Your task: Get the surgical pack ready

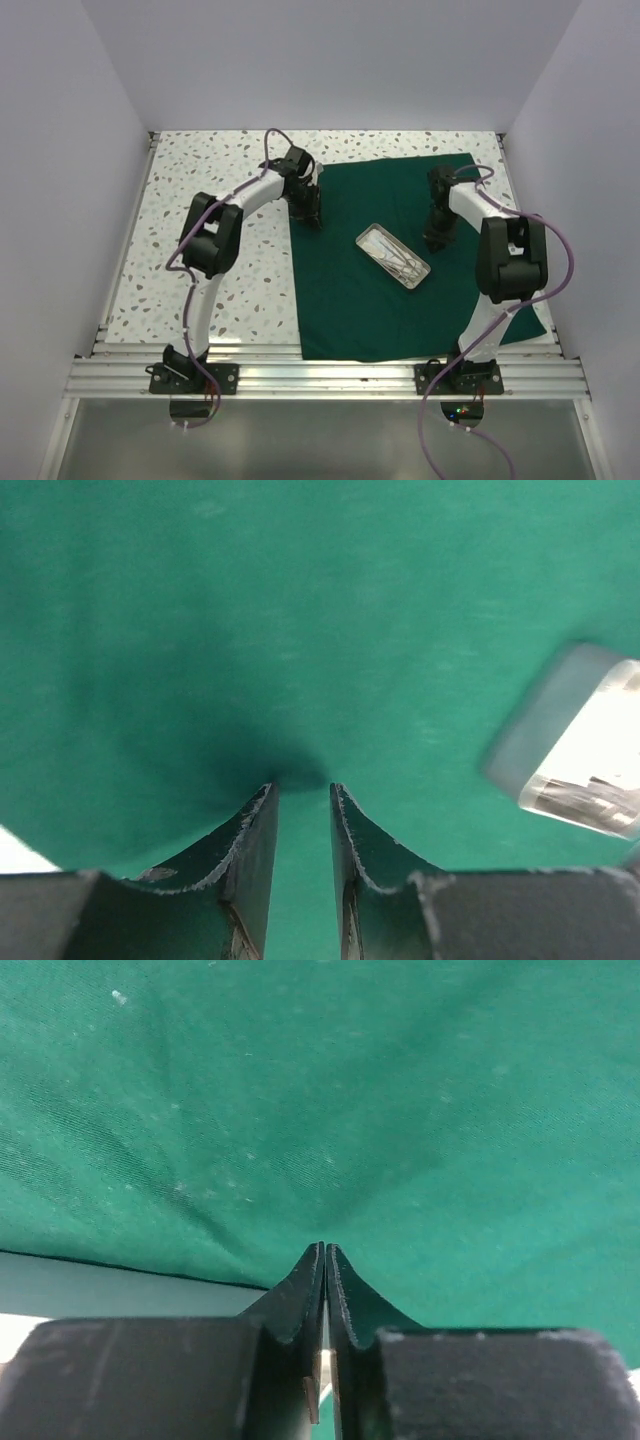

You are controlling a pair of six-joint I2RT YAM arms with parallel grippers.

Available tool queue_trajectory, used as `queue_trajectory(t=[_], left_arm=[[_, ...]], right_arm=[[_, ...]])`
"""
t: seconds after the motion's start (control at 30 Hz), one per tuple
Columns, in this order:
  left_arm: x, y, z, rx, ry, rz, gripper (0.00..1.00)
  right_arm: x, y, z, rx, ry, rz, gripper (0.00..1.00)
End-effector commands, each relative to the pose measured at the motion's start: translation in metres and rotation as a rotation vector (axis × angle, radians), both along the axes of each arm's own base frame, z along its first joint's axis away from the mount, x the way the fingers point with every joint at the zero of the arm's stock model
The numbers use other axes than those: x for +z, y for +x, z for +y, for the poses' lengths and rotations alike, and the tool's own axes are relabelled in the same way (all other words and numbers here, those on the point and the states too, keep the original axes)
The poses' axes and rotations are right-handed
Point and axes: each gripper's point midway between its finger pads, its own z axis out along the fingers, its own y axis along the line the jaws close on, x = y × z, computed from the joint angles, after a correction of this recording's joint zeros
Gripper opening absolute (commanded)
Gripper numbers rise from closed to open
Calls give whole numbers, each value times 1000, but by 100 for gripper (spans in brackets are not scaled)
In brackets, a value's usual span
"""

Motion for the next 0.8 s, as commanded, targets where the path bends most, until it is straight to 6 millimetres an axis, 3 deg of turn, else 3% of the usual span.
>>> queue_trajectory(t=[0.0, 0.37, 0.5, 0.57, 0.6, 0.63, 0.7, 0.73, 0.77], left_arm=[[-20, 3, 35, 33, 182, 9, 31], [-52, -10, 88, 56, 385, 84, 29], [-59, -14, 111, 124, 359, 150, 30], [-61, -17, 129, 164, 360, 171, 30], [-61, -17, 136, 179, 359, 174, 30], [-62, -21, 151, 206, 363, 190, 30], [-63, -23, 165, 238, 360, 194, 30], [-63, -27, 178, 265, 362, 207, 30], [-64, -27, 185, 278, 365, 208, 29]], right_arm=[[-4, 17, 12, 21, 59, -52, 13], [-34, 43, 41, 108, 125, -10, 47], [-37, 63, 77, 189, 156, -12, 51], [-48, 66, 91, 222, 162, 18, 52], [-41, 75, 107, 258, 171, 2, 52], [-53, 75, 115, 274, 181, 32, 52], [-45, 89, 137, 318, 193, 15, 53], [-56, 90, 141, 323, 190, 40, 53], [-48, 102, 152, 339, 198, 7, 54]])
